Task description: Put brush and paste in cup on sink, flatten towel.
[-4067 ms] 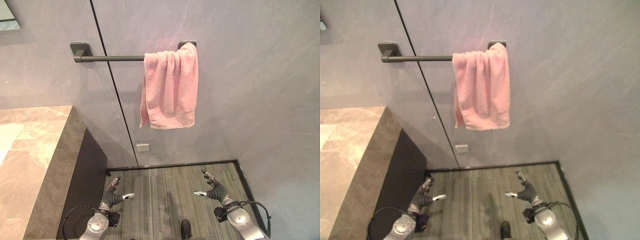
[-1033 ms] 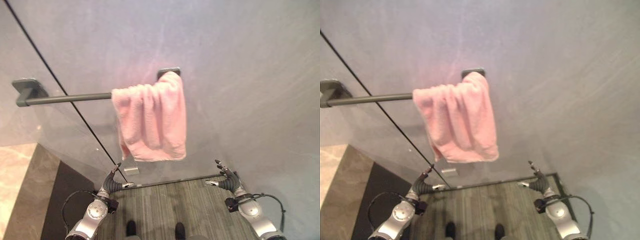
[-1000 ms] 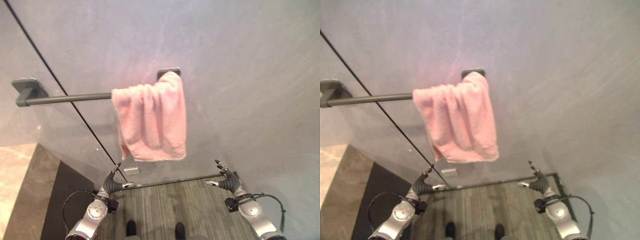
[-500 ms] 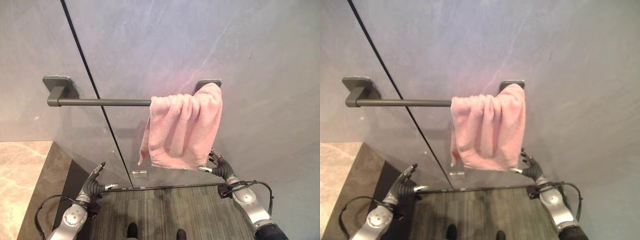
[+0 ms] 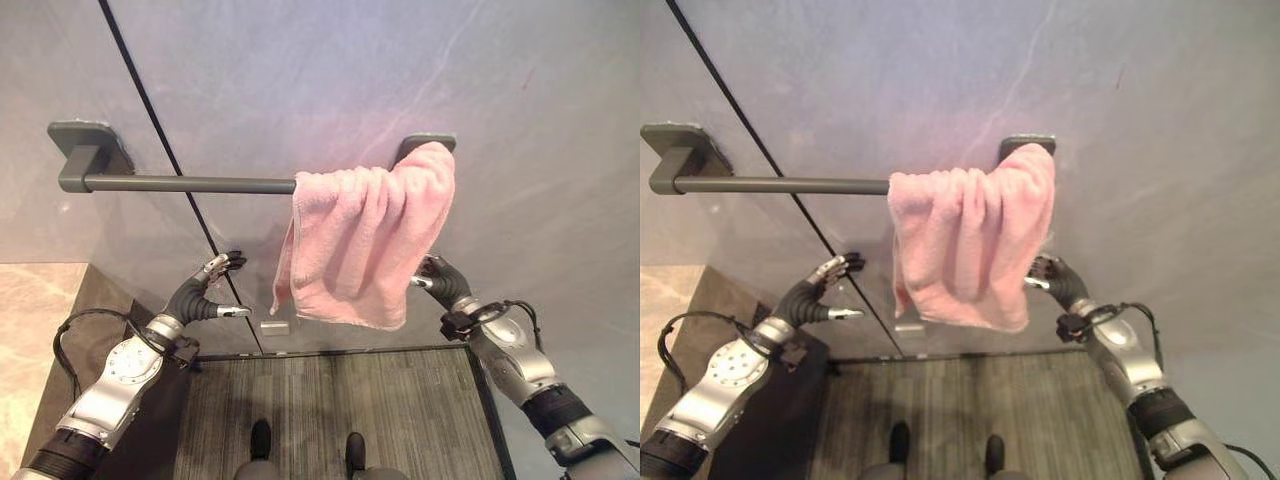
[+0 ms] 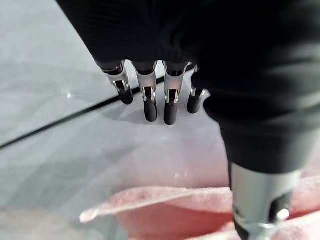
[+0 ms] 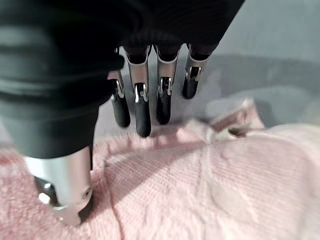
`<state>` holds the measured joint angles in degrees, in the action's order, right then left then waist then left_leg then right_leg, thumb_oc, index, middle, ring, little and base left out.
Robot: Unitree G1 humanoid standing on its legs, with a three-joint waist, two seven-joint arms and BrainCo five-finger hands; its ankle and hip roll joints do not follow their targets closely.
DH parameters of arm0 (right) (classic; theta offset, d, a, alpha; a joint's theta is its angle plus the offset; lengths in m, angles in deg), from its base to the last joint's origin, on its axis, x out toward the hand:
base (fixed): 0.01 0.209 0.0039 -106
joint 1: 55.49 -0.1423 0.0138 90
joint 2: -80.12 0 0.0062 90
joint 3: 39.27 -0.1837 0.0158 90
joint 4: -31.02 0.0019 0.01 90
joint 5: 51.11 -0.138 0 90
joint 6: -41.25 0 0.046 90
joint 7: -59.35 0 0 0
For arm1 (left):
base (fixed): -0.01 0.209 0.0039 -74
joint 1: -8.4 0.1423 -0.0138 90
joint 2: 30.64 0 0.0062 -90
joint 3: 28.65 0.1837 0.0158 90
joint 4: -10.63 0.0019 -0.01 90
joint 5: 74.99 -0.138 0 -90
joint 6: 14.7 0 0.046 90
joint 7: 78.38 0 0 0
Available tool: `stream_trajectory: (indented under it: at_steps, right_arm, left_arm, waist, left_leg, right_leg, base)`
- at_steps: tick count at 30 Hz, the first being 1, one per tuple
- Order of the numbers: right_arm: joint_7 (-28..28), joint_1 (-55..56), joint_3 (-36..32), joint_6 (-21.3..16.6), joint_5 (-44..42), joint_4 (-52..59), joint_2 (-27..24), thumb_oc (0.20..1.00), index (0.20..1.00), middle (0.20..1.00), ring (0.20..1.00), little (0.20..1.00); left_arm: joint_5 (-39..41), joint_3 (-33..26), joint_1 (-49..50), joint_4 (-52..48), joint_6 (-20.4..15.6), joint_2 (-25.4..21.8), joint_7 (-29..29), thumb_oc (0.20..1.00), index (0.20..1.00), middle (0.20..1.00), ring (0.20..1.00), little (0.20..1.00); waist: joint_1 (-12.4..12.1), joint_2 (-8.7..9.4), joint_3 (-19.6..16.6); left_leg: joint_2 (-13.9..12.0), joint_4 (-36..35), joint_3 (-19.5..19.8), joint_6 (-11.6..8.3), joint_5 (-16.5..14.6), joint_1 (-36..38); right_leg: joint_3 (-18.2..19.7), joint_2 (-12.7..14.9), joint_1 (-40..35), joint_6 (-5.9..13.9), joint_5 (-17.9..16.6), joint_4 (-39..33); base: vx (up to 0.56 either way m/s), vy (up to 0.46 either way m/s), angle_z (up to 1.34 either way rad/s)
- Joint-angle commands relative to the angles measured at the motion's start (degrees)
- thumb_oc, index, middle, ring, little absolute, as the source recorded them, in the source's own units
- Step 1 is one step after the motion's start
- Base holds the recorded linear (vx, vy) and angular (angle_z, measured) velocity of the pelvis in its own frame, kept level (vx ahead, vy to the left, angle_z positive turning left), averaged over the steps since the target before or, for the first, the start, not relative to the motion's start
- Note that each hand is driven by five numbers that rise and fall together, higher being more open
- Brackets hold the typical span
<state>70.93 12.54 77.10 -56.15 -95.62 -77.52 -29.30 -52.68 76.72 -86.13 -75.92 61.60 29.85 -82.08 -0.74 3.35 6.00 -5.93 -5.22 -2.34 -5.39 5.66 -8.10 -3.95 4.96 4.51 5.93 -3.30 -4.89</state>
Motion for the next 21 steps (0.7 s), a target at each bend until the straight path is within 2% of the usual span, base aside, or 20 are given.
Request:
stream_trajectory:
  at_steps: [1, 11, 21]
  right_arm:
    - [0.4, -8.8, 0.5, -2.3, -3.5, 0.3, 2.3, 1.000, 1.000, 1.000, 1.000, 1.000]
    - [-1.5, -15.1, 4.2, -2.1, -3.7, 0.9, 5.4, 1.000, 1.000, 1.000, 1.000, 1.000]
    - [-1.3, -14.1, 3.0, -2.7, -4.1, 3.0, 5.4, 1.000, 1.000, 1.000, 1.000, 1.000]
  left_arm:
    - [2.1, 3.2, -7.0, 0.2, -3.7, 0.2, 0.1, 1.000, 1.000, 1.000, 1.000, 1.000]
    - [-1.5, 8.9, -14.6, 2.0, -3.3, 3.6, 3.1, 1.000, 1.000, 1.000, 1.000, 1.000]
    - [-2.8, 9.0, -16.1, 1.7, -3.3, 5.7, 4.6, 1.000, 1.000, 1.000, 1.000, 1.000]
  waist:
    - [-1.6, 0.89, -0.5]
    - [-0.9, 1.45, 0.4]
    - [-0.4, 2.20, 1.0]
  left_leg:
    - [-2.6, 0.3, -1.5, -0.86, -1.5, 0.9]
    - [-2.7, 0.2, -1.4, -0.93, -0.9, -1.3]
    - [-2.9, 0.2, -1.5, -1.13, -0.5, -3.2]
  right_leg:
    - [-1.4, 5.7, 3.4, 4.77, -3.7, -0.1]
    - [-1.0, 5.5, 5.9, 4.75, -4.3, -0.1]
    - [-0.9, 5.3, 8.3, 5.01, -5.0, -0.1]
  base:
    - [-0.04, 0.010, -0.01]
    - [-0.02, 0.000, -0.02]
    - [-0.01, -0.002, -0.01]
